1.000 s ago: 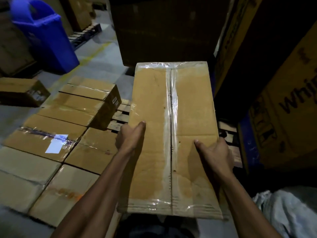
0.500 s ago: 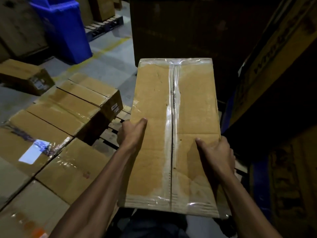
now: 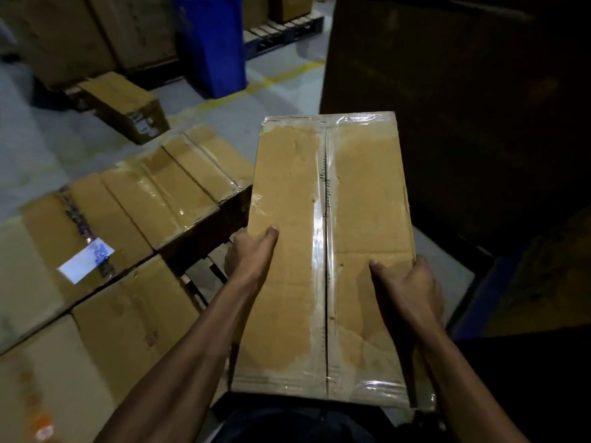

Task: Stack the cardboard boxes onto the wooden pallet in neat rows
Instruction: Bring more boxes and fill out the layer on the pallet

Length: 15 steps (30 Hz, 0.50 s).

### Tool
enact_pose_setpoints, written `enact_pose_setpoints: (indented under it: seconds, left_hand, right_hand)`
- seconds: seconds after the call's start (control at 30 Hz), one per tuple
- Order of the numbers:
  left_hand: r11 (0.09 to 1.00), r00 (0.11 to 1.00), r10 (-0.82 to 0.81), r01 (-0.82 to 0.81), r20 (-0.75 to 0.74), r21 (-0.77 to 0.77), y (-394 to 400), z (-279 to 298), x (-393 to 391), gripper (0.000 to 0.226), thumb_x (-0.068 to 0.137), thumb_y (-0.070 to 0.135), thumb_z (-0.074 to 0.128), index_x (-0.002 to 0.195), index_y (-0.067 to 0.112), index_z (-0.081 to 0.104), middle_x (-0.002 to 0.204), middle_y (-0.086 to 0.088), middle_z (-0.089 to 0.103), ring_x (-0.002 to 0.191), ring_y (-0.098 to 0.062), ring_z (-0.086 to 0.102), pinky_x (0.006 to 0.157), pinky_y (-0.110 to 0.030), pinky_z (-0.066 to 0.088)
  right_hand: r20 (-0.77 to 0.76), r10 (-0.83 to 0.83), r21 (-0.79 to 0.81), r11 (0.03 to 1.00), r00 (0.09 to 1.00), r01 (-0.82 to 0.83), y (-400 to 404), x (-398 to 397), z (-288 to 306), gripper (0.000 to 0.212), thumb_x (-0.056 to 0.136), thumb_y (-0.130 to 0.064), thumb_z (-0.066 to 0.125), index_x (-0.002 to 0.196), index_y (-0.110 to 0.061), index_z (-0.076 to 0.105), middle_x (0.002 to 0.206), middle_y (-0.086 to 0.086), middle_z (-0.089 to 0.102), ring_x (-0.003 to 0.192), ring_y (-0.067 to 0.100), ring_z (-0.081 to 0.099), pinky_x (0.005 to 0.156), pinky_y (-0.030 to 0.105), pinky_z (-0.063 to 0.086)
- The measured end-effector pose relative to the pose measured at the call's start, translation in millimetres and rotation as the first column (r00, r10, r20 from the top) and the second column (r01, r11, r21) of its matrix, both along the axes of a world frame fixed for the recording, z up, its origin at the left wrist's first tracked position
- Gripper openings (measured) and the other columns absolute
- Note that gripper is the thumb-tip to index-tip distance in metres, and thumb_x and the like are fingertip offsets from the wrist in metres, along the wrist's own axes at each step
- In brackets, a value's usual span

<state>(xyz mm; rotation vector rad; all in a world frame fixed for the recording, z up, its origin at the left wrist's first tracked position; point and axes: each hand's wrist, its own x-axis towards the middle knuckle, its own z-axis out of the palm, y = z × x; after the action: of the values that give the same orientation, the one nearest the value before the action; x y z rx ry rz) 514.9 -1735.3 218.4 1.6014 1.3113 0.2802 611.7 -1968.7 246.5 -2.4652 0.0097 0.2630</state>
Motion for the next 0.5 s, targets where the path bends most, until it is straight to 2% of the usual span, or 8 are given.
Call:
enact_pose_setpoints:
  seconds: [0.07, 0.2, 0.33, 0.5]
  left_hand:
    - [0.997, 0.997, 0.077, -0.077, -0.005, -0.009, 8.8, -5.6, 5.6, 0.051, 0.079, 0.067, 0.06, 0.1, 0.021, 0.062, 0.093, -0.002, 0.07, 0.084, -0.025, 0.068, 0.084, -0.045, 0.057]
    - [0.97, 0.97, 0.24, -0.241, -0.029, -0.037, 21.1, -23.7, 20.2, 0.073, 0.062, 0.079, 0.053, 0.105, 0.021, 0.064, 0.095, -0.001, 0.071, 0.086, -0.027, 0.069, 0.085, -0.047, 0.057]
    - [0.906, 0.901, 0.422, -0.423, -0.098, 0.003, 25.3, -28.4, 36.3, 0.061, 0.076, 0.071, 0.058, 0.108, 0.02, 0.064, 0.099, -0.001, 0.068, 0.089, -0.028, 0.065, 0.086, -0.039, 0.054]
    - [0.834, 0.824, 0.552, -0.55, -0.125, 0.055, 23.8, -35.0, 42.4, 0.055, 0.088, 0.054, 0.063, 0.131, 0.024, 0.048, 0.117, -0.003, 0.066, 0.097, -0.028, 0.061, 0.08, -0.034, 0.046]
  right_hand:
    - [-0.013, 0.078, -0.01, 0.997, 0.997, -0.078, 17.9, 25.3, -7.5, 0.07, 0.08, -0.065, 0.067, 0.128, -0.016, 0.052, 0.121, 0.013, 0.063, 0.109, 0.038, 0.059, 0.087, 0.044, 0.049]
    - [-0.037, 0.242, -0.041, 0.969, 0.969, -0.244, 56.9, 80.3, -24.2, 0.074, 0.076, -0.068, 0.066, 0.127, -0.016, 0.054, 0.118, 0.015, 0.065, 0.106, 0.04, 0.061, 0.087, 0.045, 0.052]
    - [-0.078, 0.406, -0.047, 0.911, 0.91, -0.41, 95.7, 130.6, -34.4, 0.073, 0.073, -0.069, 0.066, 0.122, -0.017, 0.055, 0.113, 0.014, 0.067, 0.103, 0.039, 0.063, 0.086, 0.044, 0.052]
    - [-0.142, 0.574, -0.03, 0.812, 0.806, -0.583, 138.4, 166.7, -45.1, 0.067, 0.074, -0.068, 0.066, 0.116, -0.017, 0.056, 0.109, 0.014, 0.067, 0.101, 0.039, 0.062, 0.081, 0.041, 0.049]
